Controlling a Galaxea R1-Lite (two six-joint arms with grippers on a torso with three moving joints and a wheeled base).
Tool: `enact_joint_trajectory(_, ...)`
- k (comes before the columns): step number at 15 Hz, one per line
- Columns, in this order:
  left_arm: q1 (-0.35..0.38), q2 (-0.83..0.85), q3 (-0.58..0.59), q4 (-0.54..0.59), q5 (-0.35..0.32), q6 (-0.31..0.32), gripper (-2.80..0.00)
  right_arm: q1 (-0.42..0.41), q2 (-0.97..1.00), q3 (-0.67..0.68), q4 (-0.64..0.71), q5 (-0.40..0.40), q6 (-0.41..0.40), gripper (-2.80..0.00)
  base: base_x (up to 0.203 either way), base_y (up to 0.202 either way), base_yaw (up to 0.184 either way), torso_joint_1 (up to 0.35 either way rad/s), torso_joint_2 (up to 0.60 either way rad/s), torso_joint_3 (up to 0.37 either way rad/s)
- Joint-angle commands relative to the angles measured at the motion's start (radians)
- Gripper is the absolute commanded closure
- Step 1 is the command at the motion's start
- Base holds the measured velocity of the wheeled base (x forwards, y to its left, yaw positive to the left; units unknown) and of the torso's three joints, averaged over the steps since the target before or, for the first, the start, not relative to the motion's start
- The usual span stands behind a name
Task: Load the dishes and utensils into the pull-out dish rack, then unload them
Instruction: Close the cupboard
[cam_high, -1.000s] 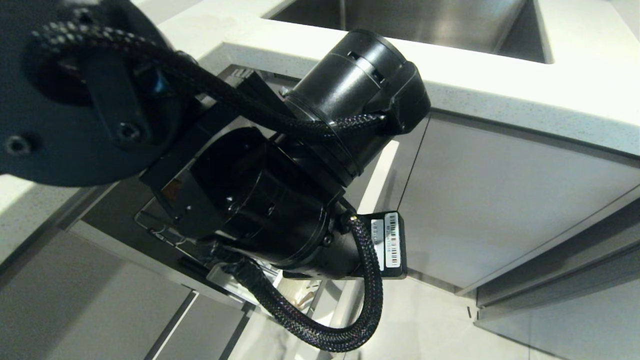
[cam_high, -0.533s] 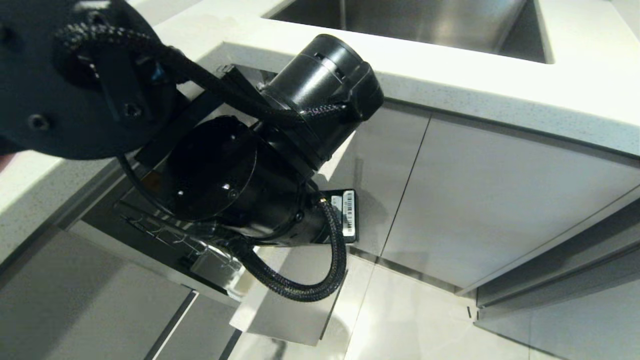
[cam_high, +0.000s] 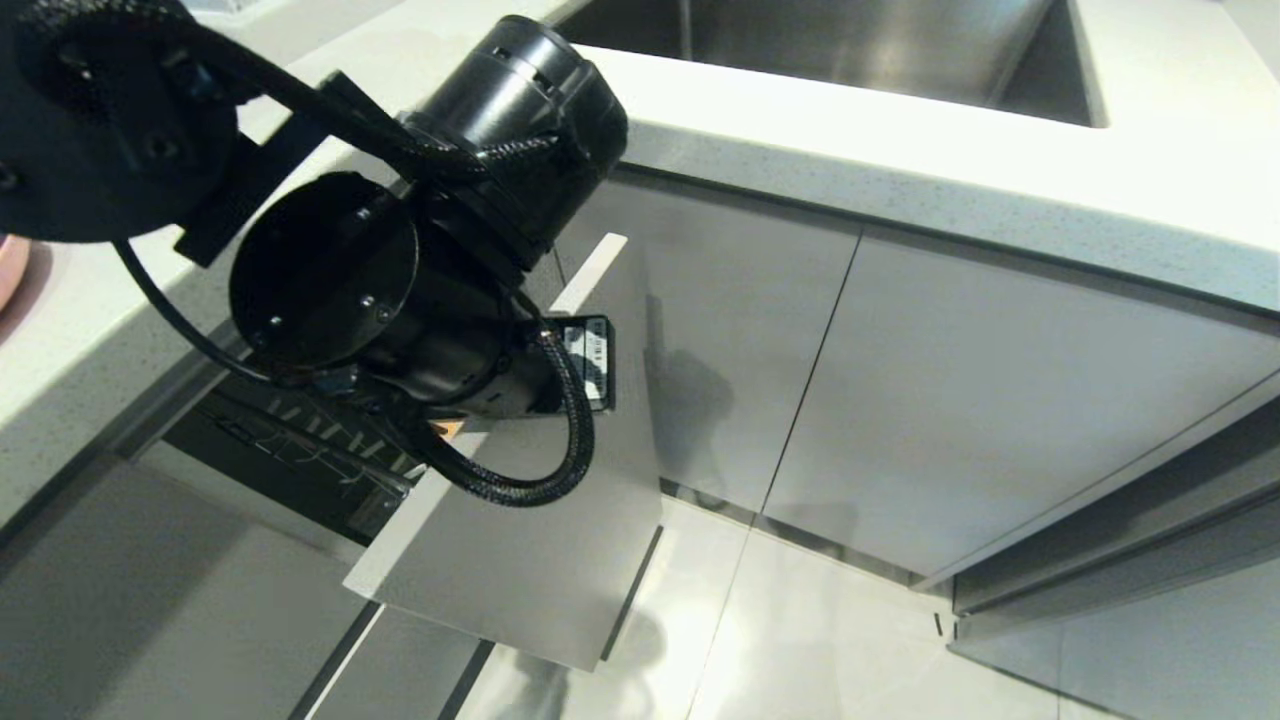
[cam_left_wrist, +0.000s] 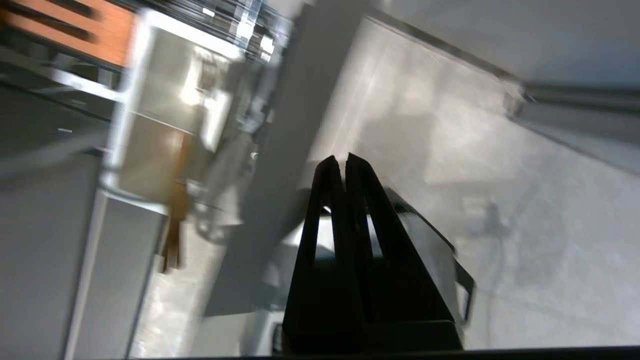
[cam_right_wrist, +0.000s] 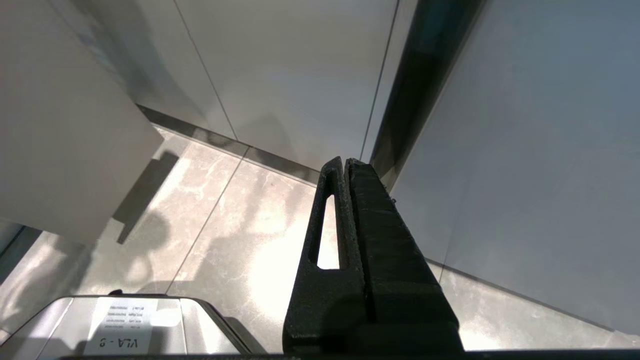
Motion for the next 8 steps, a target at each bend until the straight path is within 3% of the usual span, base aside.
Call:
enact_joint_trajectory(1, 0.048, -0.021, 0.000, 0.003, 0.023, 0.011, 0.00, 0.000, 0.000, 0.000, 0.000, 0.000, 0.000, 0.00, 0.000, 0.000, 0.000, 0.000, 0.00, 0.000)
enact_joint_trajectory(8, 0.188, -0.040, -0.008, 0.002, 0.086, 0.080, 0.00, 0.000, 0.000, 0.000, 0.000, -0.001, 0.000, 0.00, 0.000, 0.000, 0.000, 0.000, 0.00, 0.000)
